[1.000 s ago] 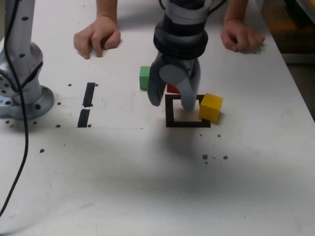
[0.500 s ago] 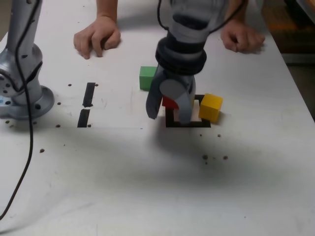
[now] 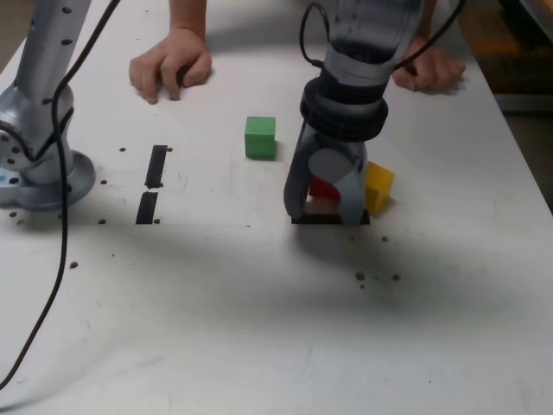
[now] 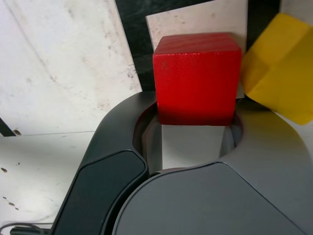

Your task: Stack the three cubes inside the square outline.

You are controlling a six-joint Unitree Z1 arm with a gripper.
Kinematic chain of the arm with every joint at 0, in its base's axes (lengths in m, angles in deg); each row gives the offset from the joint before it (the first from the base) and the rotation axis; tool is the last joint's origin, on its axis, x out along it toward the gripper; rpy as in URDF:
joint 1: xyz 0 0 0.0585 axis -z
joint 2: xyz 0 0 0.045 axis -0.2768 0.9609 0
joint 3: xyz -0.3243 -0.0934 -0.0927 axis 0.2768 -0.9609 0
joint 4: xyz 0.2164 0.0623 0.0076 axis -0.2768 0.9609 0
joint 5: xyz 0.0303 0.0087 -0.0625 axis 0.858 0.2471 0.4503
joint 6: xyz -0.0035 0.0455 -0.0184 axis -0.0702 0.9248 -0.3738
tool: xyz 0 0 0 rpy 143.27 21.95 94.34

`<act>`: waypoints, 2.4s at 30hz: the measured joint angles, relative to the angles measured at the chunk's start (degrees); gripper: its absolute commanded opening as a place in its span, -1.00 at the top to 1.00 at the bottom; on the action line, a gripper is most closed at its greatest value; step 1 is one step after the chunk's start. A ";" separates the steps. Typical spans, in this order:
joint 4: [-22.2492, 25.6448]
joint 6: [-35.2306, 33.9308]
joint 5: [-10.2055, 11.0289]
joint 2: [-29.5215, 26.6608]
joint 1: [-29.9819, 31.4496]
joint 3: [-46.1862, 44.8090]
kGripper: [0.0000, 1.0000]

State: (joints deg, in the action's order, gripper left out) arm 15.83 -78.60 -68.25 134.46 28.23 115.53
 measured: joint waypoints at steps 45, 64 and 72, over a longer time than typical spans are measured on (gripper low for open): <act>-8.02 -7.55 -2.91 -3.02 -0.02 -4.10 0.74; -10.14 -8.27 -1.84 -3.14 -1.44 -8.42 0.70; -10.14 -8.27 -1.64 -3.33 -1.44 -9.01 0.25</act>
State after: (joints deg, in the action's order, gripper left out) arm 5.69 -86.86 -69.89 131.13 26.79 106.52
